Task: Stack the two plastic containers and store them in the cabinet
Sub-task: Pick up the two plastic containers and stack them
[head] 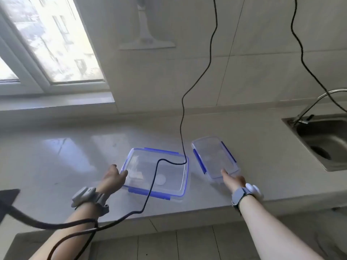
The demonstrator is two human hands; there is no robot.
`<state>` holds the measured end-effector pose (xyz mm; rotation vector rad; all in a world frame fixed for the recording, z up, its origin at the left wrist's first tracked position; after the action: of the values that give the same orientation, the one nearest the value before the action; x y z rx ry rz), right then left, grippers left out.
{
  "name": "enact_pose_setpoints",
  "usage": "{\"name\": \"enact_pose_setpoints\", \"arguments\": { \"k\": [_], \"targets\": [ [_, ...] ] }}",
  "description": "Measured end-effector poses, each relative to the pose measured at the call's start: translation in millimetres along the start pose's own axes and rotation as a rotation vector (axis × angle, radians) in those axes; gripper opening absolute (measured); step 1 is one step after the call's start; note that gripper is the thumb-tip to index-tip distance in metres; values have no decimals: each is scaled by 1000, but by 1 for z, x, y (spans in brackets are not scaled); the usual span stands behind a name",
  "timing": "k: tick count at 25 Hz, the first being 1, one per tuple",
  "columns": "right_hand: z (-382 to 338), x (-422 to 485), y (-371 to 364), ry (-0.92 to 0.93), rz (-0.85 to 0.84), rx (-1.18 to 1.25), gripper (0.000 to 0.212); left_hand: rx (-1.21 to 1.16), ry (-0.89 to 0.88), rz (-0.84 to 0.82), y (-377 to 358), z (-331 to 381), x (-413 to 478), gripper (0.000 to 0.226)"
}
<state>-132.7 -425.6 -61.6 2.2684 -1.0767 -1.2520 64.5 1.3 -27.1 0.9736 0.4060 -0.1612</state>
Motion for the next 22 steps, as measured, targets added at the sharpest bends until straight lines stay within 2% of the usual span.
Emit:
{"name": "enact_pose_setpoints", "arguments": {
  "k": [2, 5, 8, 10, 14, 18, 20, 22],
  "targets": [
    [11, 5, -15, -101, -73, 228, 60, -57, 35, -21, -6, -9, 1, 63],
    [19, 10, -37, -242, -170, 515, 58, -109, 73, -61, -21, -26, 7, 48],
    [14, 8, -40, -305, -135, 760, 58, -225, 99, -80, -27, -29, 7, 38],
    [8, 7, -37, -268, -99, 841, 56, -315, 108, -102, -31, -28, 5, 35],
    [-1, 0, -20, -106, 11, 821, 32, -352, 105, -52, -32, -28, 1, 30],
    [-26, -13, 3, 75, 39, 730, 35, -421, 103, -53, -33, -28, -9, 25],
    [-40, -19, 8, 143, 3, 682, 34, -454, 110, -77, -36, -29, -15, 23],
    [-52, -27, 7, 207, -56, 646, 32, -493, 115, -122, -41, -30, -21, 31]
  ]
}}
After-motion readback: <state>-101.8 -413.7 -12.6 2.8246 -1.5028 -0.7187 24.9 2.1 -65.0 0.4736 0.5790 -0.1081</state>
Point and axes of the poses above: each hand's wrist, its own x-axis towards the middle knuckle, its own y-axis out of the back of the hand, z = x × y, the point moved 7 cm from there along x, towards the middle knuckle, and after that the axes turned 2 degrees about y, right-handed, at the moved point
